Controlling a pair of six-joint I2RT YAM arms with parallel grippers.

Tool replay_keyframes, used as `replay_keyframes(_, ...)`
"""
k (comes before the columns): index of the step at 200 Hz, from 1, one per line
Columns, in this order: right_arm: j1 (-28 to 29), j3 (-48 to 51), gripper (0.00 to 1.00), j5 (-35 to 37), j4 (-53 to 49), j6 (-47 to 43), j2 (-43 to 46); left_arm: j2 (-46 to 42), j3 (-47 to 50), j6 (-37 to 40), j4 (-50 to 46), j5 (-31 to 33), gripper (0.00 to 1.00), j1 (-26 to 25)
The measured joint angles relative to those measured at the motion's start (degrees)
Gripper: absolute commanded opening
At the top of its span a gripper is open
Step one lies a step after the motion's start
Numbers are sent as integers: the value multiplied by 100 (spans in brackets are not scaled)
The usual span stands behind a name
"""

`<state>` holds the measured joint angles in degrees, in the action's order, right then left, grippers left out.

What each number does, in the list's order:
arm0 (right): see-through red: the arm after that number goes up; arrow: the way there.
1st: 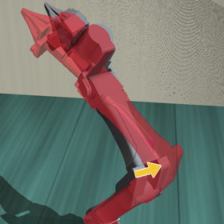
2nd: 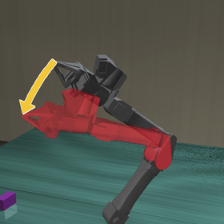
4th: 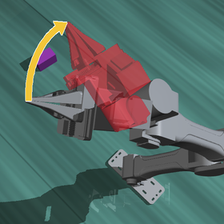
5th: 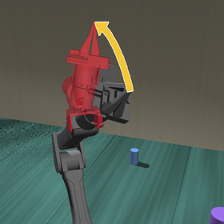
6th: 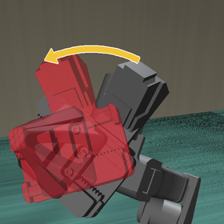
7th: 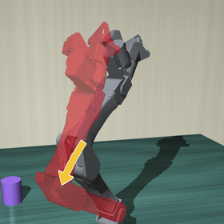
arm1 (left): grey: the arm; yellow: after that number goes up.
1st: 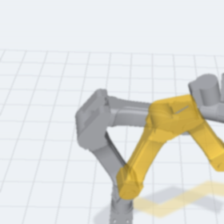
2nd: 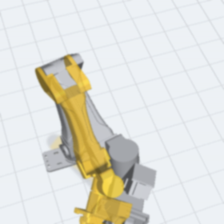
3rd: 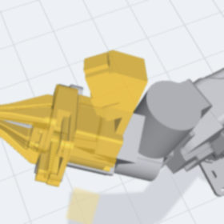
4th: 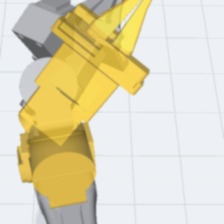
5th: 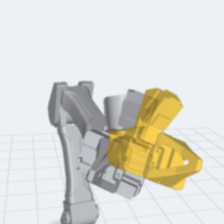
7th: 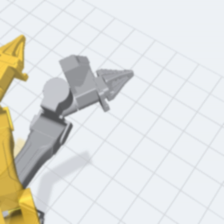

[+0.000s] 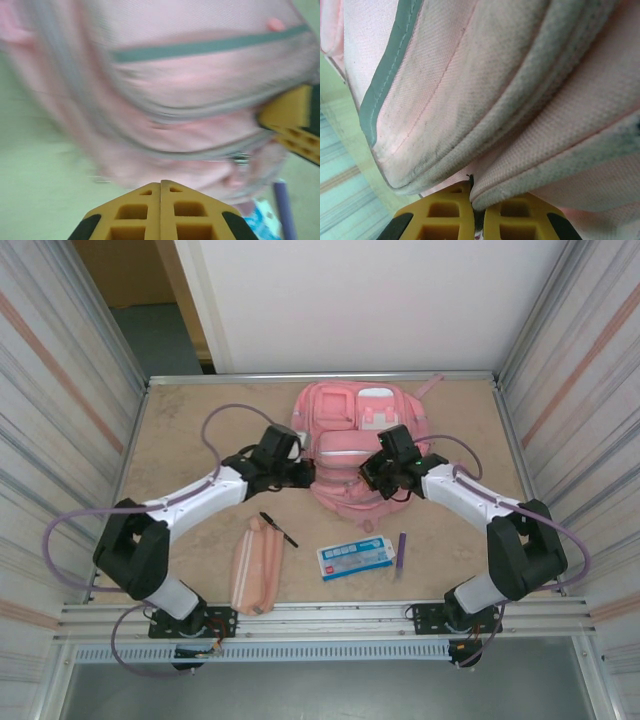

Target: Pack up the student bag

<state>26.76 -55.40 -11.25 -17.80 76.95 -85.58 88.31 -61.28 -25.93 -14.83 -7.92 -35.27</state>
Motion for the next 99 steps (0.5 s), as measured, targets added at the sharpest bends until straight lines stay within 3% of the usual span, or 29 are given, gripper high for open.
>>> replay_keyframes(32, -306, -219, 0, -549, -413, -723, 0, 94, 68, 328, -136, 195, 0, 525)
replay_keyframes(52, -350, -350, 0, -732, -566, -1005, 0, 160, 107, 380, -70, -269, 36, 612)
replay_keyframes(72, -372, -365, 0, -866, -636, -1110, 0, 101, 251, 179, 256, -726, 42, 280)
replay_keyframes(99, -367, -365, 0, -1032, -651, -1145, -2, -118, 426, -278, 621, -765, 44, -728)
